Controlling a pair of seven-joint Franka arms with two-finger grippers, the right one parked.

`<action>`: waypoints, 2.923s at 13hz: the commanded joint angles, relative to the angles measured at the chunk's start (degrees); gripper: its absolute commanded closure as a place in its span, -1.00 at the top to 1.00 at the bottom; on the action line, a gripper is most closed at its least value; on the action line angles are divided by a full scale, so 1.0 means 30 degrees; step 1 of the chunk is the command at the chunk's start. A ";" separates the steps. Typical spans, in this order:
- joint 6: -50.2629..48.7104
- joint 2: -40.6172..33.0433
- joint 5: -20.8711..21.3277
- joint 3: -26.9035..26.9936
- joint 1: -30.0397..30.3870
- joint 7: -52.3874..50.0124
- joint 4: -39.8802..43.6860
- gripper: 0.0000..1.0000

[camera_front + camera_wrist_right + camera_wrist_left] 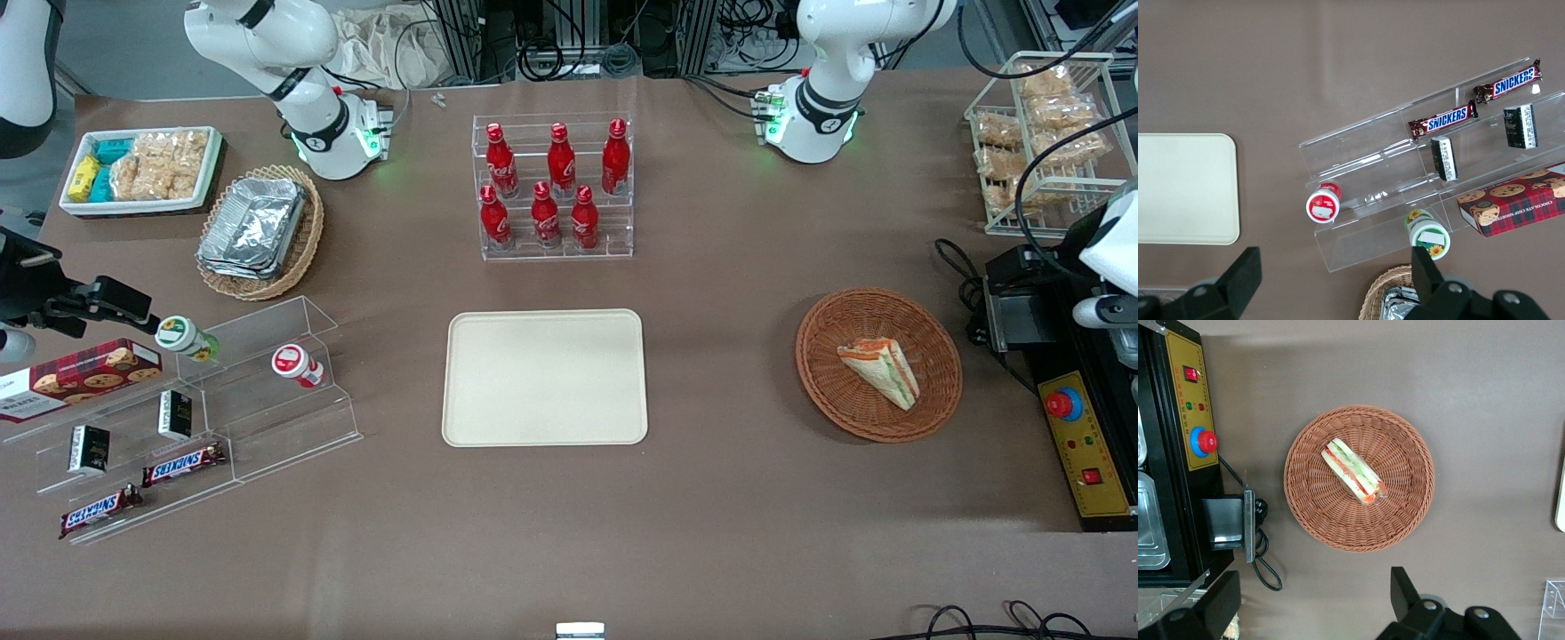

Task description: Place sandwich from basket to tray

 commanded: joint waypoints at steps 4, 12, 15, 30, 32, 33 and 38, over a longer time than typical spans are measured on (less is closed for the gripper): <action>-0.0685 0.0115 0.0245 0.0417 -0.0412 -0.0128 0.0189 1.00; 0.1569 0.0056 0.0158 0.0358 -0.0294 -0.1943 -0.2888 1.00; 0.3608 -0.0059 0.0012 0.0358 -0.0265 -0.3227 -0.4694 1.00; 1.5860 0.3834 -0.0457 0.0299 -0.0295 -1.7822 -1.1089 1.00; 1.6420 0.4390 -0.0428 0.0299 -0.0265 -1.7822 -1.1237 1.00; 1.6568 0.4566 -0.0428 0.0299 -0.0265 -1.7822 -1.1354 0.96; 1.5726 0.3928 -0.0428 0.0183 -0.0440 -1.8699 -1.1093 -0.97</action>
